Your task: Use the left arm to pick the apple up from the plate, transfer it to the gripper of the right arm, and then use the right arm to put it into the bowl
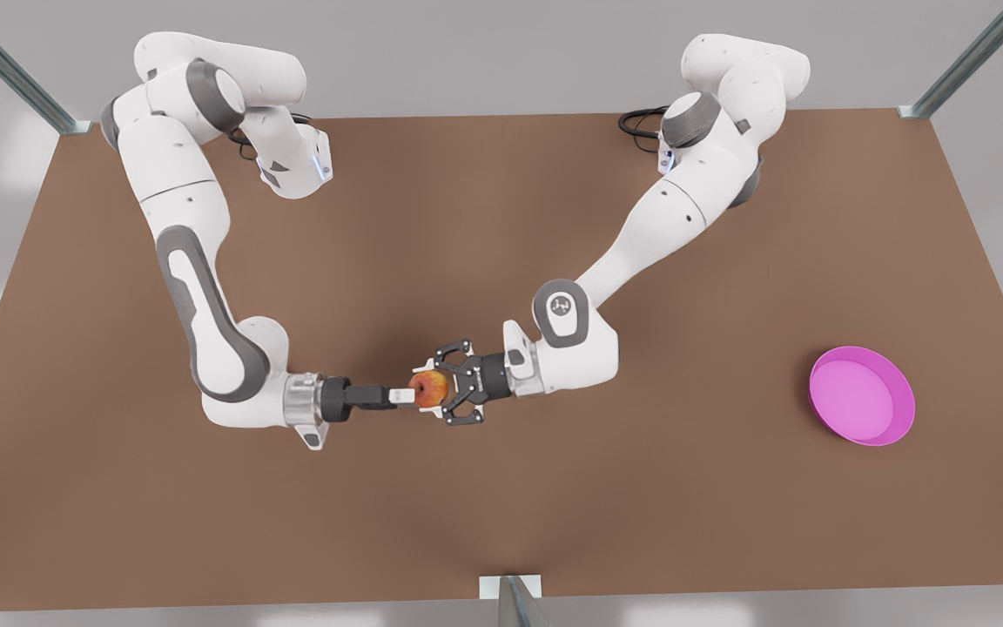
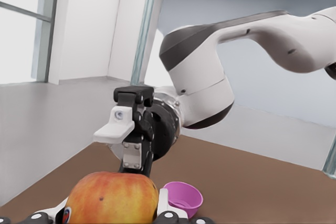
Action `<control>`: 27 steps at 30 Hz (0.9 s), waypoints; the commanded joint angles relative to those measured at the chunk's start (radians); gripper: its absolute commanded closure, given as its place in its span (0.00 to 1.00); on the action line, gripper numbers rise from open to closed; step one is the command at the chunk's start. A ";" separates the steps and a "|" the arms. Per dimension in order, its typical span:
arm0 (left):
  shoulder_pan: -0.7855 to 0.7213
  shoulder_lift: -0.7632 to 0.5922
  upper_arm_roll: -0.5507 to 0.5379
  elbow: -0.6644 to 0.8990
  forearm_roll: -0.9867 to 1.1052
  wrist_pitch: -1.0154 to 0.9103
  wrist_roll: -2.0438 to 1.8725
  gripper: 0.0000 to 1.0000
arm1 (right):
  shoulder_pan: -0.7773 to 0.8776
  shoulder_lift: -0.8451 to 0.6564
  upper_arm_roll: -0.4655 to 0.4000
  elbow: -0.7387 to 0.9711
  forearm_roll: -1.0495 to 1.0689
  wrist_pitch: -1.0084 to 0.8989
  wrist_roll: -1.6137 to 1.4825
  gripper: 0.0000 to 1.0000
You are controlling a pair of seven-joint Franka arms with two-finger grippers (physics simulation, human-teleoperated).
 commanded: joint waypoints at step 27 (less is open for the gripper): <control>-0.010 -0.004 -0.007 0.000 -0.006 0.015 0.112 0.01 | 0.055 0.000 0.018 -0.013 0.048 0.032 -0.370 0.31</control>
